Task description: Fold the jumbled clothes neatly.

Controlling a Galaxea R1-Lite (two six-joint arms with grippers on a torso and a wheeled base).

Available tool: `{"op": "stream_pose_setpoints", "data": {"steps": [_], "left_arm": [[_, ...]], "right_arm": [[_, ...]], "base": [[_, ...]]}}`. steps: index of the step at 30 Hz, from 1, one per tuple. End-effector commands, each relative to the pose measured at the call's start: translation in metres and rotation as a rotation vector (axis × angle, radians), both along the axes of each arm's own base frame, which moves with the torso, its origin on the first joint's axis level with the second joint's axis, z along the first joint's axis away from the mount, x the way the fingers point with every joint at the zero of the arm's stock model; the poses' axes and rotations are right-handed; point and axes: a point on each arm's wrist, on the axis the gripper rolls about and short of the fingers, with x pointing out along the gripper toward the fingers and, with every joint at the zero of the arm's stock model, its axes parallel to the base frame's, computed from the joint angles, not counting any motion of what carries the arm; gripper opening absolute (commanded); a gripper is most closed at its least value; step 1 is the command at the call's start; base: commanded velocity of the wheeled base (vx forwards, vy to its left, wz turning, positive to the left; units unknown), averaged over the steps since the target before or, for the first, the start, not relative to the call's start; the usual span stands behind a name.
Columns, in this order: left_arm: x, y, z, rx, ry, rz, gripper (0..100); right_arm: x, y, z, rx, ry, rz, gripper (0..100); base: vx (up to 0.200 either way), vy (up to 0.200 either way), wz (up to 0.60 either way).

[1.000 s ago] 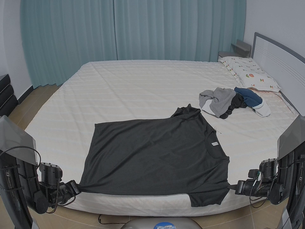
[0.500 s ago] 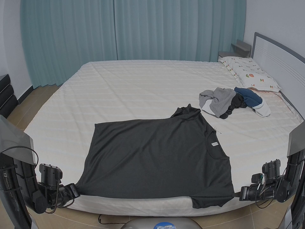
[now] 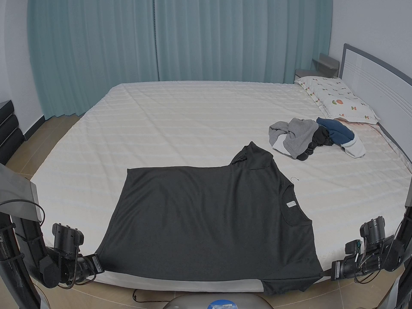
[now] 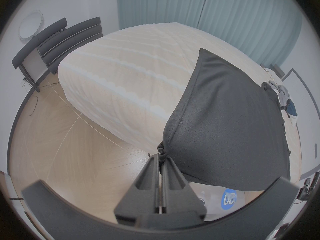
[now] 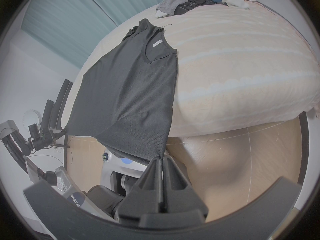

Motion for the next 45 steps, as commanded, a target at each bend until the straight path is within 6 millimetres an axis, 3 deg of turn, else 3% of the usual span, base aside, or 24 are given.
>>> {"op": "stream_pose_setpoints", "data": {"steps": [1, 17, 26, 39, 40, 45], "left_arm": [[-0.007, -0.001, 0.001, 0.008, 0.026, -0.012, 0], [-0.03, -0.002, 0.013, 0.051, 0.151, -0.101, 0], [-0.033, -0.005, 0.018, 0.053, 0.145, -0.121, 0], [-0.003, -0.007, 0.034, 0.043, -0.136, -0.099, 0], [0.006, -0.007, 0.037, 0.041, -0.18, -0.094, 0], [0.02, -0.009, 0.044, 0.02, -0.243, -0.074, 0]], "right_arm": [[-0.009, 0.0, 0.011, -0.008, -0.035, 0.013, 0], [-0.023, -0.003, 0.015, -0.067, 0.025, 0.041, 0], [-0.029, -0.003, 0.03, -0.082, -0.039, 0.047, 0], [0.006, 0.0, 0.047, -0.067, -0.167, 0.04, 0], [0.018, 0.001, 0.053, -0.064, -0.2, 0.036, 0], [0.035, 0.001, 0.06, -0.048, -0.24, 0.012, 0]], "base": [[0.0, 0.0, 0.0], [0.0, 0.0, 0.0], [0.0, 0.0, 0.0], [0.0, 0.0, 0.0], [0.0, 0.0, 0.0], [0.0, 0.0, 0.0]]}}
